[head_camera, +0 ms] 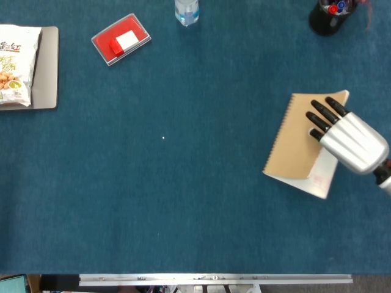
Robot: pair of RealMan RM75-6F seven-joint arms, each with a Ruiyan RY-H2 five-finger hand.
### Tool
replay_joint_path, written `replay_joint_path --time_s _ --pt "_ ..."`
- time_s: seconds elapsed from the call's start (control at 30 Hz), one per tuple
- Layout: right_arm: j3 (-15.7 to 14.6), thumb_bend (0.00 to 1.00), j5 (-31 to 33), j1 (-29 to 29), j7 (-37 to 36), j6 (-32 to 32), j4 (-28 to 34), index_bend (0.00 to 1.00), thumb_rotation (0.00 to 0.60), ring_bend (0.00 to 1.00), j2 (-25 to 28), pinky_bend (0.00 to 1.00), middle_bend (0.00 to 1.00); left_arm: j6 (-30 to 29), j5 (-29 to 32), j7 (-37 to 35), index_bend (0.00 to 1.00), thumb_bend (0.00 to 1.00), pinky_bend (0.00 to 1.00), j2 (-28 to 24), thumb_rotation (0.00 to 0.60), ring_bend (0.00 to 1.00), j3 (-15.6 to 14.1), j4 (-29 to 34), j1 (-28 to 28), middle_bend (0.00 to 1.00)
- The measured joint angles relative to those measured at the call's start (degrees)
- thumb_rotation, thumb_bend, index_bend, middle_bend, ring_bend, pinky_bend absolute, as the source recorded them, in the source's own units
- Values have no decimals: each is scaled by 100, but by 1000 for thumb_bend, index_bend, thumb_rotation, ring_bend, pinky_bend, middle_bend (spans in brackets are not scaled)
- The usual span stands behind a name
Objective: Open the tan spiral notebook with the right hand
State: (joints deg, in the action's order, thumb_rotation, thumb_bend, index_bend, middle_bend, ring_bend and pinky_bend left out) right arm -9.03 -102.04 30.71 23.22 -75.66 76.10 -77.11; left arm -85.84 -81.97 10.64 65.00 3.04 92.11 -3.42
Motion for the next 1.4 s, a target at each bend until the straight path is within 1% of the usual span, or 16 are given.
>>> replay_joint_path --time_s 0.07,0.17,0.27,0.4,0.53,0.67,0.9,0.97,1.03,1.07,1.1,1.17,1.23,1.3,1.4 --pt "-18 396 46 -5 341 185 538 816 600 188 331 248 334 10 6 15 608 327 833 3 600 549 0 2 -3 587" --pt "-19 397 153 -17 797 485 1132 816 600 188 733 249 334 17 11 30 608 327 833 5 600 549 -2 6 -5 587" --pt "28 397 284 -35 1011 744 1340 816 600 188 851 249 334 20 22 28 608 327 833 1 600 549 0 13 -4 587" --pt "133 397 331 -47 1009 810 1226 816 600 188 719 249 334 10 17 0 608 327 833 -12 600 549 2 22 1 587" --pt "272 397 301 -47 953 774 927 816 600 188 472 249 336 -1 10 -28 608 327 833 -25 600 549 0 25 9 587" --pt "451 397 218 -21 797 659 606 816 600 188 183 249 338 5 -1 -18 608 327 833 -26 600 549 -9 25 7 587" --pt "615 394 -24 47 583 435 148 812 600 189 -215 249 338 19 0 -7 608 327 833 -24 600 549 -13 28 3 587" --pt "647 386 -76 59 580 390 32 769 600 188 -311 249 338 17 -5 -13 608 327 833 -28 600 549 -13 31 2 587" --pt "675 372 -109 67 585 350 -69 643 600 189 -393 249 338 21 -6 -13 608 327 833 -31 600 549 -13 32 -1 587" --pt "695 368 -127 71 582 320 -141 598 600 189 -453 250 337 27 -5 -14 608 327 833 -29 600 549 -12 30 -4 587" --pt "710 364 -138 74 575 298 -196 525 600 189 -497 251 336 28 -7 -14 608 327 833 -28 600 549 -14 31 -3 587" --pt "744 362 -159 82 536 244 -339 327 600 190 -608 255 335 15 -11 -12 608 327 833 -28 600 549 -18 35 2 587" --pt "769 361 -188 93 478 185 -487 187 600 190 -708 257 334 21 -11 -12 608 327 833 -28 600 549 -19 32 2 587" --pt "797 358 -244 117 407 98 -713 119 600 191 -836 258 333 31 -11 -7 608 327 833 -27 600 549 -22 31 -2 587" --pt "835 352 -346 168 233 -72 -1158 72 600 191 -1082 259 329 37 -20 -4 608 327 833 -24 600 549 -29 26 -4 587"
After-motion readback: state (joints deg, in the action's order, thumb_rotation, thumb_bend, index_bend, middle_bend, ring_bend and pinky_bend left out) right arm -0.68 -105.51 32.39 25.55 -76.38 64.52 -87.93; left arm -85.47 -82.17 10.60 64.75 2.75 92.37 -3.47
